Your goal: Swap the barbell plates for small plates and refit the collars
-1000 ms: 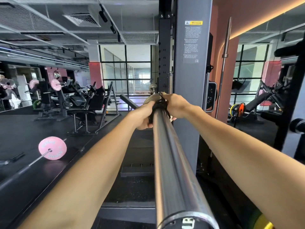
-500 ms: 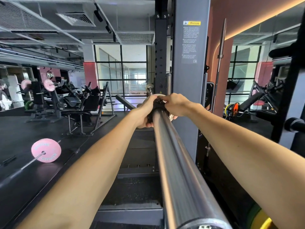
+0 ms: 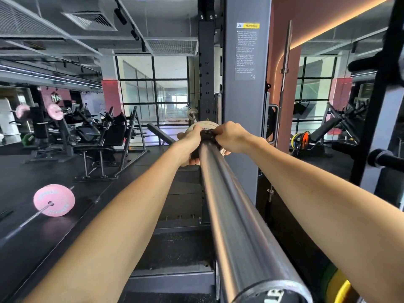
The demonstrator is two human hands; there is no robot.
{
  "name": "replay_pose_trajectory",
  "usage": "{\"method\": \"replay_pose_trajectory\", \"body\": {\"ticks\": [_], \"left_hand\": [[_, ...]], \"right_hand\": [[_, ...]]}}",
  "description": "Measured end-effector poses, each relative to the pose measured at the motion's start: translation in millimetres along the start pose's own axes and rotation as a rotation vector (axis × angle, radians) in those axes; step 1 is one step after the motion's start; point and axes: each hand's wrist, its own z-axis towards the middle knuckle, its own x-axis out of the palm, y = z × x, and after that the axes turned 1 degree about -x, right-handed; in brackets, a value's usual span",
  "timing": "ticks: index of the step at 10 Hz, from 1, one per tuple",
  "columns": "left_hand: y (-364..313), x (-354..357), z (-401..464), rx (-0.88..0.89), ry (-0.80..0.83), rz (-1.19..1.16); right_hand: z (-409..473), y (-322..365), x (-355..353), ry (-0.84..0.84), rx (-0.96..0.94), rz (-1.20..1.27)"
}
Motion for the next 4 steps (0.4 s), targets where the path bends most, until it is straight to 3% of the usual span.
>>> {"method": "replay_pose_trajectory", "body": {"ticks": [2, 3, 4], "left_hand": [[4.0, 2.7, -11.7, 0.013, 0.015, -0.028], [9.7, -4.4, -21.8, 0.082, -0.008, 0.114], [9.6, -14.1, -30.5, 0.155, -0.035, 0.223]], "right_hand": [[-4.5, -5.9, 7.8, -0.021, -0.061, -0.026], [-7.1, -13.3, 8.4, 0.02, -0.111, 0.015], [-12.8, -17.8, -1.5, 0.059, -0.049, 0.216]]}}
